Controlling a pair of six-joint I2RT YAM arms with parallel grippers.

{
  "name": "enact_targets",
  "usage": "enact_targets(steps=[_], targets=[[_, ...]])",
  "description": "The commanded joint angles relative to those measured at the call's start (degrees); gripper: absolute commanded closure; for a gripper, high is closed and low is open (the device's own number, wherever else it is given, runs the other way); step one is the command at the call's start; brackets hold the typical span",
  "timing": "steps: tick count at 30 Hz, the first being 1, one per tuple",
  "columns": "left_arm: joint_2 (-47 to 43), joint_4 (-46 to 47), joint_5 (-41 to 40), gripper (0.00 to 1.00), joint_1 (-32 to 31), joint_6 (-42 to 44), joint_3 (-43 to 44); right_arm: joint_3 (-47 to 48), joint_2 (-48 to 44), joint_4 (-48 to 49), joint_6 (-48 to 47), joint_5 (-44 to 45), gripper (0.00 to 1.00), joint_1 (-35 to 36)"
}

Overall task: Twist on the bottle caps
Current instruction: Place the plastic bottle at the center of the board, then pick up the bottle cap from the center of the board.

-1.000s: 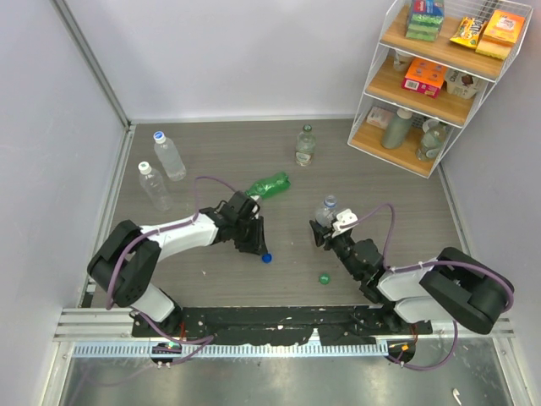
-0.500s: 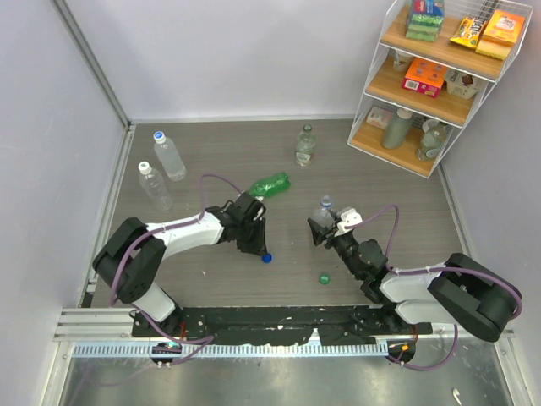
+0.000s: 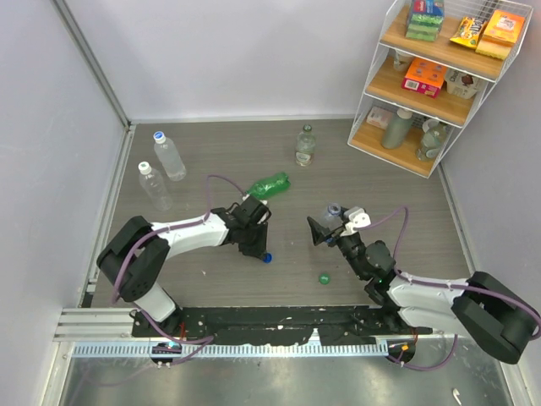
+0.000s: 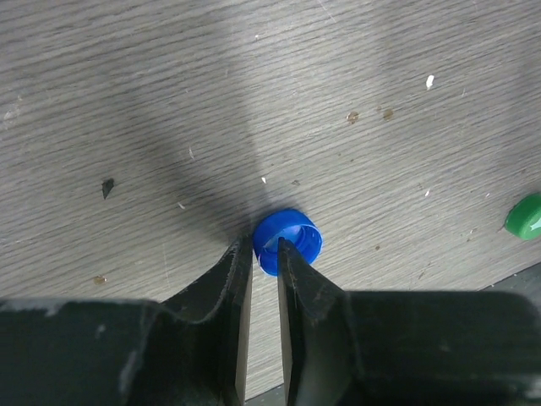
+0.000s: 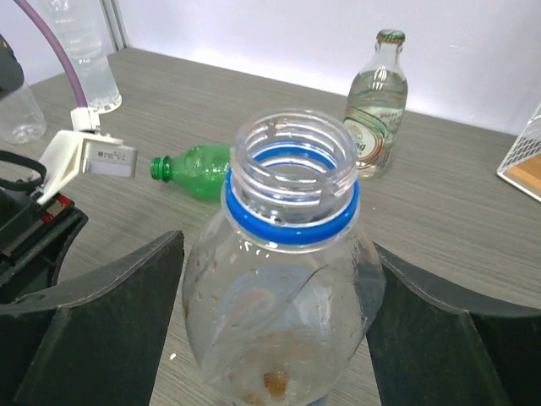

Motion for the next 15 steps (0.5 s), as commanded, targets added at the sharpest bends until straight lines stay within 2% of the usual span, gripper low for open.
enact_targets(steps=[1,5,8,13,15], targets=[[1.1,-1.8,-2.4,0.81,-1.0,0.6,2.2,-1.9,-4.4,-2.0,-0.6,2.3,0.15,0.0],[2.3,-2.7,-2.9,0.83,-1.7,0.6,3.3,-0.3,-8.6,-7.0,-1.7,1.8,0.15,-0.1],[3.0,-2.9,-3.0,0.86,-2.1,0.6,3.9,3.0,-12.5,-15.6,-2.5,1.0,0.14,-0.1],[3.9,-3.2,-2.8,1.0,-2.2,0.4,4.8,5.3,-17.3,-21.0,-4.2,2.9,0.14,-0.2],[3.9,-3.7,-3.0,1.0,-2.3,0.5,5.2,6.4,-18.6,-23.4,-4.7,3.4,0.14,-0.1]])
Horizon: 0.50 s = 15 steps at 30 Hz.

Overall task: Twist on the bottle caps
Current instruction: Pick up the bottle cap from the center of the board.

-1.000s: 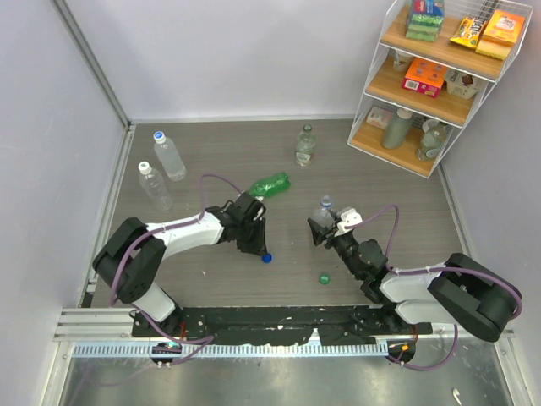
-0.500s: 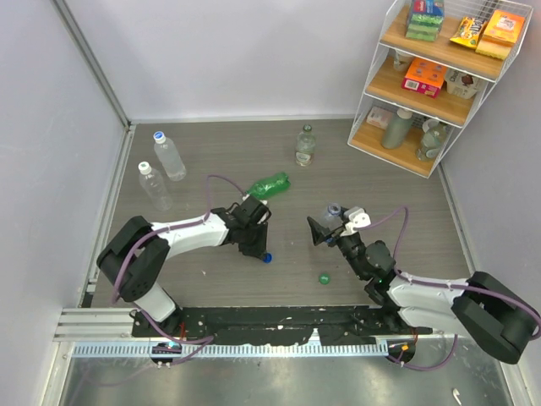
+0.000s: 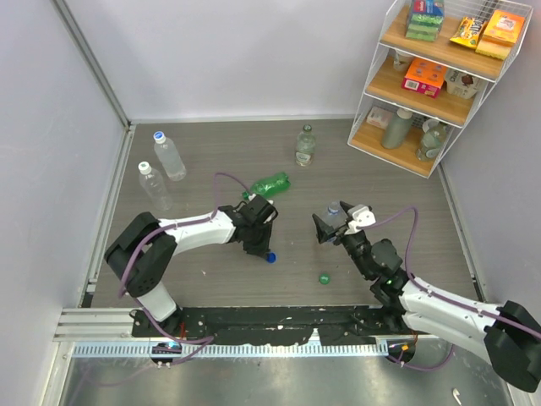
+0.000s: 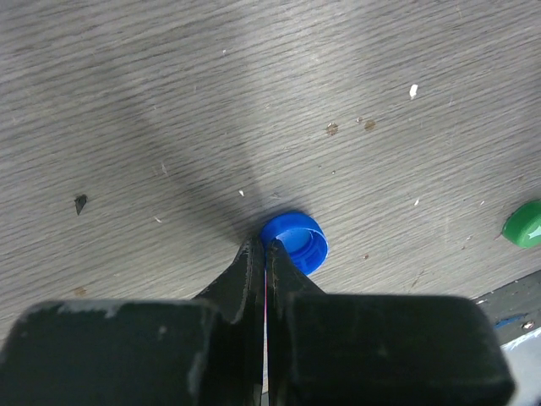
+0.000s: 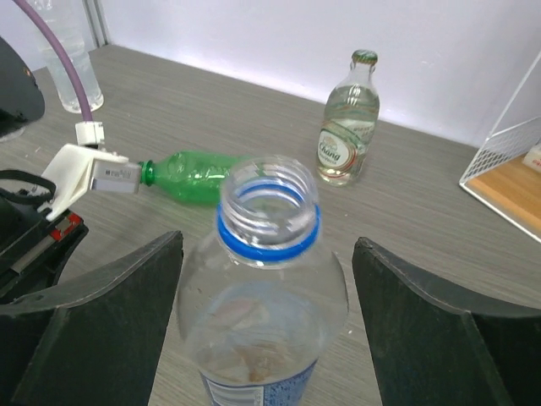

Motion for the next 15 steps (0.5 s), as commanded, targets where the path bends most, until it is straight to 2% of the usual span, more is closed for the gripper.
enact_targets(steps=[1,8,15], targets=[[0.7,-1.6,-1.7,1.0,-0.4,0.5,1.6,4.2,-3.2,-5.5,-2.4,2.1,0.14,-0.1],[-2.8,-1.2,-1.7,1.0,-0.4,0.5,1.3,5.6,-5.3,-7.8,-3.2,5.4,0.14,0.0],[-9.1,0.4,-1.2,1.0,-0.5,-0.1,-0.1,11.1,-6.5,-12.5,-7.1,4.1,0.14,-0.1]])
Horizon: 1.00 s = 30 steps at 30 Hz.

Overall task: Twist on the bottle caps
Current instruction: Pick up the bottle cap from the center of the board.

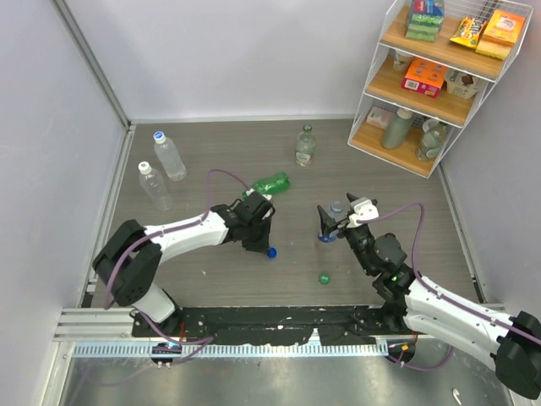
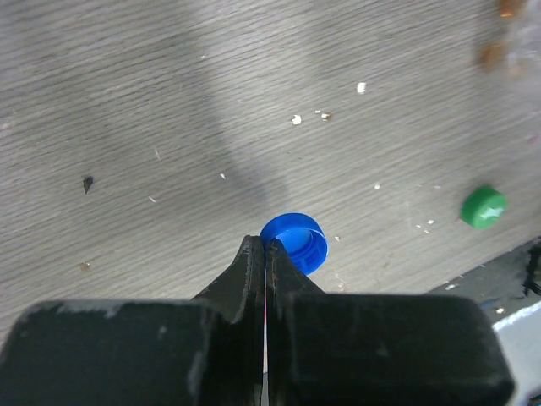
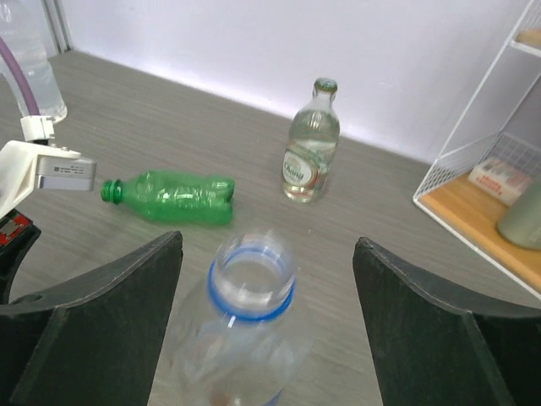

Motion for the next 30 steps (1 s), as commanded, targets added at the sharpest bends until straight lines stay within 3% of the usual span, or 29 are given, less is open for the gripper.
enact_targets(steps=[1,7,12,18,21,24,26,30], targets=[[-6.4,1.5,-0.6,1.0,-0.2,-0.3,-0.5,7.2,-0.7,-2.8,-3.1,0.1,0.14,-0.1],[-12.2,2.1,-1.5,1.0,-0.2,-0.8,-2.3,12.8,-1.0,-8.0,-2.4,-4.1,0.14,-0.1],[-19.5,8.9,5.3,1.0,-0.1,1.6,-5.5,20.4,-2.7,-16.5,-0.3,-9.6,0.14,0.0],[-29.9,18.7,14.6,1.0,-0.1,-1.1,-6.7,27.1,-5.2,-24.5,2.6,-30.0,0.14,-0.1],[-34.5,28.6,20.4,1.0,-0.1,-5.5,-8.4,27.9,-6.1,-24.6,3.2,-44.0,0.14,-0.1],[-37.6,36.3,24.0,1.0,-0.1,-15.6,-9.2,29.3,-5.3,-25.3,2.4,-59.6,0.16,-0.1],[-38.0,38.6,26.2,1.0,-0.1,-21.7,-8.2,29.5,-4.9,-25.0,1.2,-64.5,0.17,-0.1],[-40.0,48.9,24.5,1.0,-0.1,-35.4,-11.3,26.3,-6.5,-23.2,-7.1,-64.0,0.18,-0.1]])
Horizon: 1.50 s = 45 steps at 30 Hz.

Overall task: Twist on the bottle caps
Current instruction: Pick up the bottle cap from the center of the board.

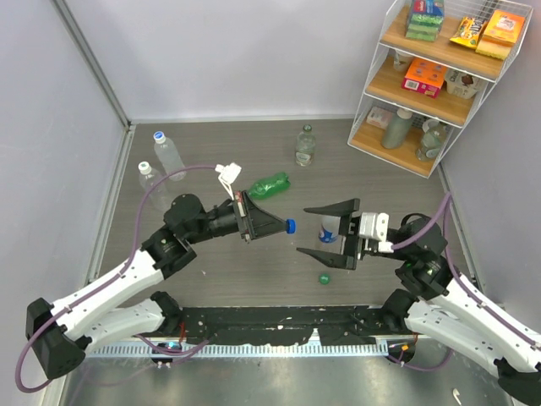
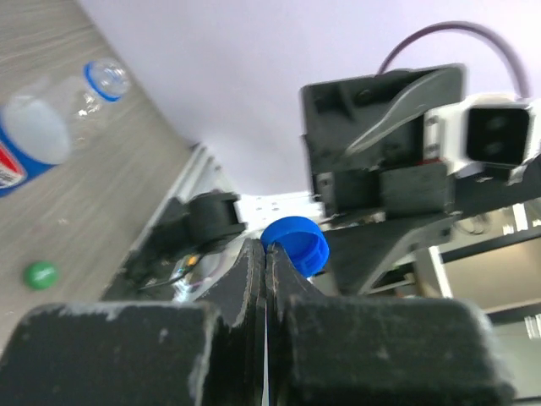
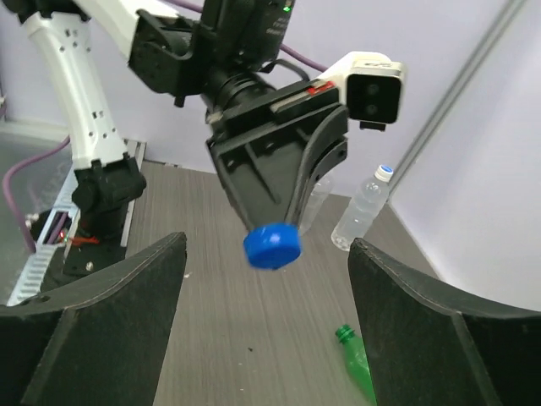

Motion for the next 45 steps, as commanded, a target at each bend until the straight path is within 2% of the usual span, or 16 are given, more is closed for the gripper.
enact_targets(steps=[1,5,12,27,31,32,37,40,42,45], targets=[[-2.3,14.3,1.0,1.0,0.0,-17.4,-2.2,-2.3,-2.0,4.0,-8.1,-8.0,0.18,-0.2],[-3.0,13.3,0.6,1.0,-0.1,-22.2,0.0,-5.8,-2.8,11.9,-8.4,-8.8,0.18,-0.1],[-2.8,16.6,0.4,1.0,-0.1,-24.8,-0.7,-3.1,2.9,20.3,-3.1,-8.2,0.24,0.0],[-0.9,14.2,2.2,1.0,-0.1,-22.3,0.8,1.3,6.8,20.2,-3.1,-2.9,0.27,0.0],[-0.5,14.4,2.9,1.0,-0.1,-22.0,0.8,2.4,7.9,19.0,-3.1,-4.9,0.3,0.0],[-0.5,14.7,3.0,1.0,-0.1,-22.0,0.7,2.7,8.1,18.7,-3.0,-5.4,0.35,0.0],[-0.9,17.6,2.9,1.0,-0.1,-22.2,-0.2,3.9,8.8,14.9,-4.1,-7.2,0.41,0.1],[-0.9,18.1,3.1,1.0,-0.1,-21.9,0.0,4.1,8.8,14.8,-4.5,-7.7,0.43,0.0],[-0.8,17.6,2.9,1.0,0.0,-21.6,0.0,4.1,8.6,15.2,-4.5,-8.1,0.49,0.0],[0.0,18.0,3.8,1.0,0.0,-21.7,0.2,4.0,8.5,15.6,-4.5,-8.5,0.5,0.0]])
